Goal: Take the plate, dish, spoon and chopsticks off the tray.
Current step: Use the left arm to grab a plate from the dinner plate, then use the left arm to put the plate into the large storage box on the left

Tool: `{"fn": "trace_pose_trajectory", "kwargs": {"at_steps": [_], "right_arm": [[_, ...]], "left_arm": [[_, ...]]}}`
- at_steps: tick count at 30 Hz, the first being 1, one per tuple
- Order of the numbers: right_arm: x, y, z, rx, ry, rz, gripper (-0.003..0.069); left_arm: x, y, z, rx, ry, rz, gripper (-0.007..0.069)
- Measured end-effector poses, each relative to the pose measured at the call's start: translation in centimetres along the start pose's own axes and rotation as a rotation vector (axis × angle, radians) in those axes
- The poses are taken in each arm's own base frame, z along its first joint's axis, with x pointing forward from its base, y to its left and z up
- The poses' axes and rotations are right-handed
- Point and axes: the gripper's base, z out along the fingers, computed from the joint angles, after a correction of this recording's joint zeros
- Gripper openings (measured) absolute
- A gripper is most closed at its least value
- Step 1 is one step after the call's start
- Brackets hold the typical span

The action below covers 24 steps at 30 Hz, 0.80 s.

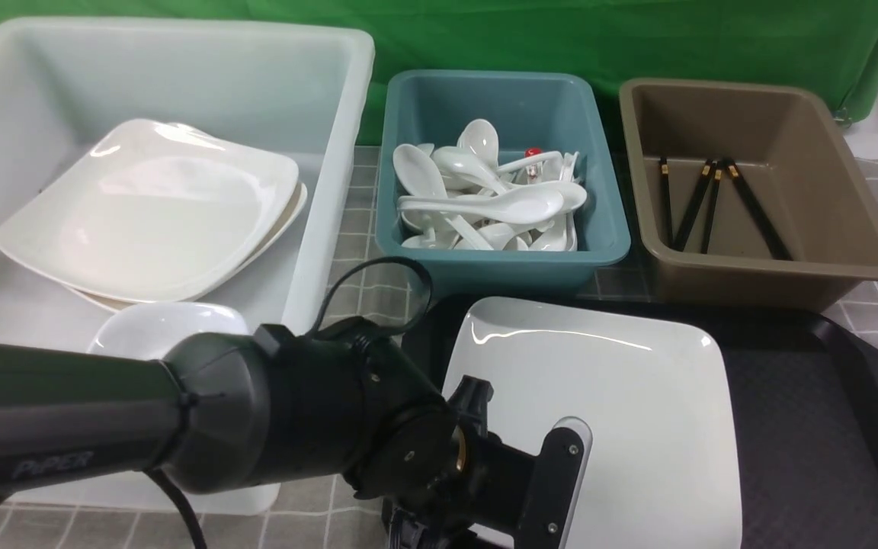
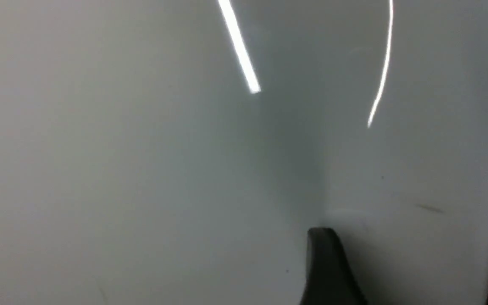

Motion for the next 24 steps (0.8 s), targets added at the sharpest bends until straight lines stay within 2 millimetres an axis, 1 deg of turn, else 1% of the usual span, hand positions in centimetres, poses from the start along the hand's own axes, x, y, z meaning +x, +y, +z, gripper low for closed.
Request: {"fn": "trace_pose_trajectory", "kwargs": {"at_steps": [2, 3, 4, 6, 10, 11, 12, 13, 14, 15, 16, 17, 18, 19, 20, 21, 23, 24], "right_arm": [[0.0, 0.0, 0.0, 0.0, 0.0, 0.0, 0.0232], [0.0, 0.0, 0.0, 0.0, 0.0, 0.0, 0.0233], [0.0, 0.0, 0.0, 0.0, 0.0, 0.0, 0.0235], [0.0, 0.0, 0.0, 0.0, 0.0, 0.0, 0.0235], [0.0, 0.0, 0.0, -0.001, 0.0, 0.0, 0.0235], [0.0, 0.0, 0.0, -0.001, -0.001, 0.002, 0.0235], [0.0, 0.0, 0.0, -0.001, -0.001, 0.002, 0.0235], [-0.1, 0.0, 0.0, -0.002, -0.007, 0.006, 0.0235], [-0.1, 0.0, 0.0, -0.003, -0.009, 0.007, 0.0235], [-0.1, 0.0, 0.0, -0.004, -0.013, 0.015, 0.0235], [-0.1, 0.0, 0.0, -0.003, -0.015, 0.018, 0.0235], [-0.2, 0.0, 0.0, -0.002, -0.022, 0.029, 0.0235], [-0.3, -0.1, 0.0, 0.007, -0.032, 0.05, 0.0235], [-0.3, -0.1, 0.0, 0.009, -0.032, 0.058, 0.0235], [-0.4, -0.2, -0.1, 0.018, -0.04, 0.074, 0.0235], [-0.7, -0.5, -0.4, 0.039, -0.061, 0.105, 0.0229], [-1.0, -0.7, -0.8, 0.058, -0.086, 0.126, 0.0215], [-1.2, -0.9, -1.1, 0.065, -0.102, 0.134, 0.0197]], "left_arm": [[-0.1, 0.1, 0.1, -0.014, 0.0, 0.004, 0.0247], [-0.1, 0.1, 0.1, -0.016, -0.001, 0.004, 0.0237], [-0.3, 0.2, 0.2, -0.03, -0.006, 0.0, 0.0211], [-0.5, 0.1, 0.1, -0.025, 0.0, 0.004, 0.0209], [-1.5, -0.7, -1.2, -0.009, 0.001, -0.012, 0.0196], [-2.3, -1.2, -2.9, -0.015, -0.015, -0.028, 0.016], [-2.6, -1.3, -3.2, -0.017, -0.02, -0.025, 0.0155], [-3.6, -1.9, -5.6, -0.045, -0.056, -0.038, 0.0097], [-3.8, -2.0, -5.9, -0.049, -0.064, -0.035, 0.0085], [-4.3, -2.4, -8.0, -0.078, -0.098, -0.042, 0.0059], [-4.4, -2.6, -8.7, -0.085, -0.108, -0.048, 0.0052], [-4.8, -3.2, -11.0, -0.112, -0.145, -0.055, 0.0031], [-4.9, -3.8, -12.9, -0.131, -0.174, -0.071, 0.0026], [-4.9, -3.8, -12.9, -0.131, -0.174, -0.071, 0.0026], [-4.7, -4.0, -14.1, -0.142, -0.192, -0.09, 0.0026], [-4.4, -4.3, -15.8, -0.16, -0.221, -0.119, 0.0027], [-4.1, -4.5, -17.6, -0.186, -0.258, -0.145, 0.0027], [-3.9, -4.5, -18.4, -0.203, -0.275, -0.148, 0.0027]]}}
